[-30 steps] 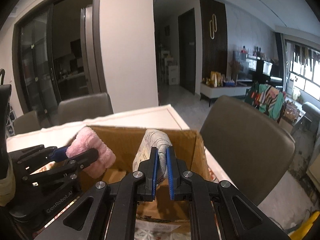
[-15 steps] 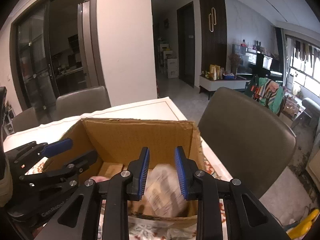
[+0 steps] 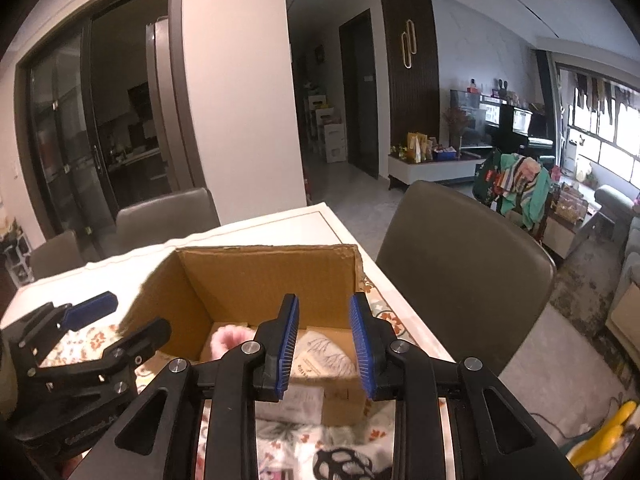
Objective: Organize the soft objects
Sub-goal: 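Withdraw both tools from the box back toward the remaining items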
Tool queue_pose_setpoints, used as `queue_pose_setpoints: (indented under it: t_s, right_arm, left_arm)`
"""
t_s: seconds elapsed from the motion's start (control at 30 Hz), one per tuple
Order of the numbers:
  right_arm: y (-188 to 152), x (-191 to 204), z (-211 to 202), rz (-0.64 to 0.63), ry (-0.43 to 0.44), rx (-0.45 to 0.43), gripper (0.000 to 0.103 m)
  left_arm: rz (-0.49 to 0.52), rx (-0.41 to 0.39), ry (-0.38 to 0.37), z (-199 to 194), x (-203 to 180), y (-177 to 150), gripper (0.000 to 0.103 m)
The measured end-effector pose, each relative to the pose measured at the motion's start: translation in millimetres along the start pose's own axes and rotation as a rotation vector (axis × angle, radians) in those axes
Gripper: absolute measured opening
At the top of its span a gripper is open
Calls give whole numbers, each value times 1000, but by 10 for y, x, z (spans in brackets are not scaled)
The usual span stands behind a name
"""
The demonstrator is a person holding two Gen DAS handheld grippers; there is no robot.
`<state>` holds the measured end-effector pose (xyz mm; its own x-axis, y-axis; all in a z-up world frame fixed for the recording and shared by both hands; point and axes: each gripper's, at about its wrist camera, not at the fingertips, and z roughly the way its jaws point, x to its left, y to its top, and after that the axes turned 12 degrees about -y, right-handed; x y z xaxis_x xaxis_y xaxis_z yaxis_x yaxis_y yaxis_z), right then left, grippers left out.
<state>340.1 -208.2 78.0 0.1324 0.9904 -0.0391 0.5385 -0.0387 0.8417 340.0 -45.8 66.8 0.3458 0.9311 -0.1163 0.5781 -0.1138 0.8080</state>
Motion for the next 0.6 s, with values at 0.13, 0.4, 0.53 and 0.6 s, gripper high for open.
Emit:
queue_pose_setpoints:
  t_s: [0.13, 0.4, 0.53, 0.6]
  right_arm:
    - [-24, -53, -217, 12, 2, -20, 38]
    - [-172, -123, -650, 22, 7, -48, 39]
    - [-290, -140, -809, 20, 1, -51, 39]
    - [-349, -136, -876, 16, 0, -47, 39]
  left_arm:
    - [0, -11, -2, -207, -86, -84, 71]
    - [14, -20, -2, -554, -211, -320, 71]
    - [3, -10, 0, -665, -242, -475, 72]
    - [-3, 2, 2, -706, -246, -552, 72]
